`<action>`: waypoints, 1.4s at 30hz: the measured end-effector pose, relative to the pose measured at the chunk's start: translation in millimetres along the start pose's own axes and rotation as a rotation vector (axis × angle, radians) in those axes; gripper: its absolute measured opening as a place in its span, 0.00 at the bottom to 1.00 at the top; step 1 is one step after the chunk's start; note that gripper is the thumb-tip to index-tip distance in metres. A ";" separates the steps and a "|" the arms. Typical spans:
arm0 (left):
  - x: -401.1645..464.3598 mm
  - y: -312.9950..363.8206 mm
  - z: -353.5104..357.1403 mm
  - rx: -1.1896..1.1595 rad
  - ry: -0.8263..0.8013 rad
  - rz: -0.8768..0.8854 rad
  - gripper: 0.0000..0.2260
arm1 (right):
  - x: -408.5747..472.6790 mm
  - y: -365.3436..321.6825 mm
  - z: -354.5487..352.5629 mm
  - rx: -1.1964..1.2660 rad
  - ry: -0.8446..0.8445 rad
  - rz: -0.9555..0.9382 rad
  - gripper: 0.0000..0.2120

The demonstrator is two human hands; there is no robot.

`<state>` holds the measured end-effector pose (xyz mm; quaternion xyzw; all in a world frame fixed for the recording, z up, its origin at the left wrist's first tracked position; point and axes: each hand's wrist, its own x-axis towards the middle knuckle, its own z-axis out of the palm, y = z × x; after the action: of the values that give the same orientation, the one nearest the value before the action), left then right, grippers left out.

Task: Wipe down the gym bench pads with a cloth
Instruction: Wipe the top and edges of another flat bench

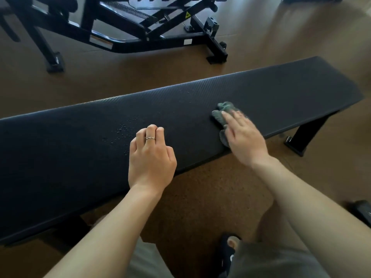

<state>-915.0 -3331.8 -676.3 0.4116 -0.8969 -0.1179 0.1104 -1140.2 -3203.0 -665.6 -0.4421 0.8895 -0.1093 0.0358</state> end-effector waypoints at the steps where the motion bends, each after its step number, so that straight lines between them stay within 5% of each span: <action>1: 0.3 0.6 0.6 -0.005 0.000 -0.011 0.20 | 14.7 7.9 -1.5 0.021 -0.002 0.111 0.24; 5: 0.4 1.3 0.0 0.001 0.008 -0.019 0.20 | 48.0 -32.2 8.6 0.047 0.013 0.319 0.25; 10: -1.0 3.9 -0.6 0.004 0.046 -0.031 0.19 | 15.6 -112.6 24.0 0.111 -0.140 -0.290 0.24; 14: -1.7 4.6 1.4 0.000 0.066 -0.044 0.18 | 53.1 -60.0 10.8 -0.011 -0.148 -0.518 0.25; 19: -0.5 5.4 4.4 -0.008 0.087 -0.066 0.19 | 128.5 51.2 -5.5 -0.011 -0.018 -0.054 0.26; 23: 0.8 5.6 4.9 -0.006 0.086 -0.067 0.20 | 143.9 18.3 5.4 -0.017 -0.021 0.128 0.25; 30: 2.4 9.0 5.5 0.035 0.083 -0.072 0.20 | 109.6 -139.4 41.9 0.081 -0.127 -0.511 0.23; 34: 1.8 8.0 4.7 0.044 0.079 -0.062 0.20 | 117.5 -112.4 35.0 0.082 -0.175 -0.709 0.22; 37: 1.8 8.1 5.1 0.026 0.082 -0.062 0.20 | 152.8 -40.0 13.9 0.077 -0.051 -0.533 0.21; 42: 2.2 8.6 5.5 0.027 0.080 -0.058 0.21 | 190.8 55.4 -11.8 0.097 -0.003 0.036 0.21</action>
<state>-924.2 -3327.3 -678.7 0.4432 -0.8810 -0.0923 0.1371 -1300.9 -3320.2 -660.4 -0.4240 0.8910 -0.1507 0.0606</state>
